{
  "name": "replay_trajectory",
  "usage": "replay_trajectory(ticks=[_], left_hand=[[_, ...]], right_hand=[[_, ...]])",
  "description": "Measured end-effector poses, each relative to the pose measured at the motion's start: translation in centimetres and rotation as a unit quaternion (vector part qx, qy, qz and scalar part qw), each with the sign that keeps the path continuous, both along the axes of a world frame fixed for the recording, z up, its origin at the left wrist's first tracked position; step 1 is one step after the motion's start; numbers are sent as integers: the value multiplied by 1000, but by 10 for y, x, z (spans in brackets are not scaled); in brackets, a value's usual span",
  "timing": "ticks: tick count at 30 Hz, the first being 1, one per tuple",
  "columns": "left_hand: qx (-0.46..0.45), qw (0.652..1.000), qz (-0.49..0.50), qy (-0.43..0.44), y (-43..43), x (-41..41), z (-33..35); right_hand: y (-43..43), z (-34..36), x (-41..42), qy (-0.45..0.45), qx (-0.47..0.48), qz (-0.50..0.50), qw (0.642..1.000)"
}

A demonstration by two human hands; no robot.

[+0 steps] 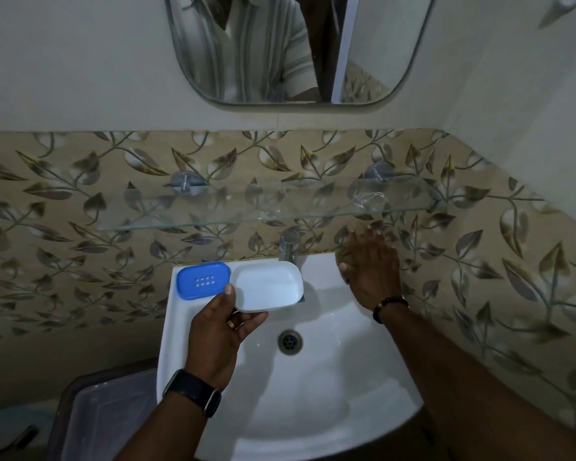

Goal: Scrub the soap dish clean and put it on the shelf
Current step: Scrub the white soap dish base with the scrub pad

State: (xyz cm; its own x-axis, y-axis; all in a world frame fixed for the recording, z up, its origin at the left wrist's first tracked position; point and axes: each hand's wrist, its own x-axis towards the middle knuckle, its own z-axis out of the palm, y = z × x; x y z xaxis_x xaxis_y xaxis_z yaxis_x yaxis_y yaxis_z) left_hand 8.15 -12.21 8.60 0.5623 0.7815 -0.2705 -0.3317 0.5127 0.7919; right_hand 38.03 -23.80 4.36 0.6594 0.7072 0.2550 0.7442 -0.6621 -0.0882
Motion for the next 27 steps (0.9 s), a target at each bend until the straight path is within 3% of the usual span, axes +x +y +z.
replay_trajectory(ticks=[5, 8, 11, 19, 21, 25, 27], left_hand=[[-9, 1000, -2, -8, -5, 4, -5], [-10, 1000, 8, -4, -7, 8, -9], [-6, 1000, 20, 3, -5, 10, -9], [-2, 1000, 25, 11, -7, 9, -8], [8, 999, 28, 12, -11, 8, -7], [-5, 999, 35, 7, -17, 6, -1], [-9, 999, 43, 10, -18, 5, -1]], right_hand=[[7, -28, 24, 64, -27, -36, 997], [7, -46, 37, 143, -112, -10, 983], [3, -59, 36, 137, -135, -8, 981], [8, -52, 28, 64, -66, -39, 995], [9, -53, 24, 65, -8, -25, 998], [4, -47, 16, 151, 101, -16, 983], [5, -32, 0, 218, 200, -63, 953]])
